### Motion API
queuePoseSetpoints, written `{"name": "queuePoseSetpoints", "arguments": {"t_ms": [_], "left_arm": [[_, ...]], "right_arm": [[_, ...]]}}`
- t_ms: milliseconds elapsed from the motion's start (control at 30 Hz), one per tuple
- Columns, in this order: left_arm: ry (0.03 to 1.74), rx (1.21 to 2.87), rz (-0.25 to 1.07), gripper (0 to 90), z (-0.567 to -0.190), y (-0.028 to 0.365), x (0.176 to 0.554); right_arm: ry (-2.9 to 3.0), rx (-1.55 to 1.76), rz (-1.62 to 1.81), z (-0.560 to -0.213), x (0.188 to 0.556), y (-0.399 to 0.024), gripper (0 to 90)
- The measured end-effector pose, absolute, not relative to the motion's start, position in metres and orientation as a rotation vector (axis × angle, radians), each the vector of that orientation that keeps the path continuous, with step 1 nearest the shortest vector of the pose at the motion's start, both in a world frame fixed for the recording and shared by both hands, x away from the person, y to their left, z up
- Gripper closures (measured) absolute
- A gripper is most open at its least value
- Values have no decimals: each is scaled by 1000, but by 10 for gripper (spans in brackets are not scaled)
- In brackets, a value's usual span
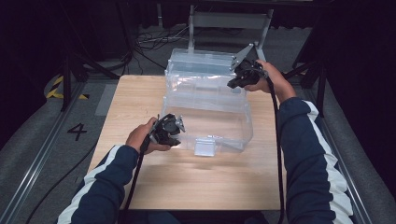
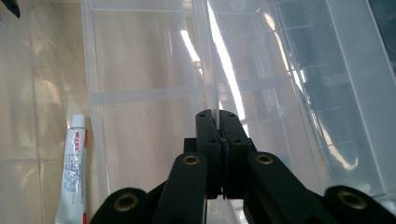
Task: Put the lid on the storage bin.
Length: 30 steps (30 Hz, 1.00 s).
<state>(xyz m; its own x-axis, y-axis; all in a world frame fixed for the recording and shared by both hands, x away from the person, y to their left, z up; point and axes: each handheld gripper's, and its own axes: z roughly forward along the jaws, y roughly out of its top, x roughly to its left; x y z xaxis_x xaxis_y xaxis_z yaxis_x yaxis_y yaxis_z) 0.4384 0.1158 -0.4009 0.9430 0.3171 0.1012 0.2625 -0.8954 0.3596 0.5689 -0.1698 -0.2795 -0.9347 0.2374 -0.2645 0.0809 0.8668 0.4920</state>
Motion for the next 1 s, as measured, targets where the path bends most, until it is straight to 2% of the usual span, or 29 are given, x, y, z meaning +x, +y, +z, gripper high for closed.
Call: {"name": "queuePoseSetpoints", "arguments": {"t_ms": [1000], "left_arm": [[486, 2729, 260, 730, -402, 115, 432]], "right_arm": [[2681, 161, 752, -276, 553, -165, 900]]}}
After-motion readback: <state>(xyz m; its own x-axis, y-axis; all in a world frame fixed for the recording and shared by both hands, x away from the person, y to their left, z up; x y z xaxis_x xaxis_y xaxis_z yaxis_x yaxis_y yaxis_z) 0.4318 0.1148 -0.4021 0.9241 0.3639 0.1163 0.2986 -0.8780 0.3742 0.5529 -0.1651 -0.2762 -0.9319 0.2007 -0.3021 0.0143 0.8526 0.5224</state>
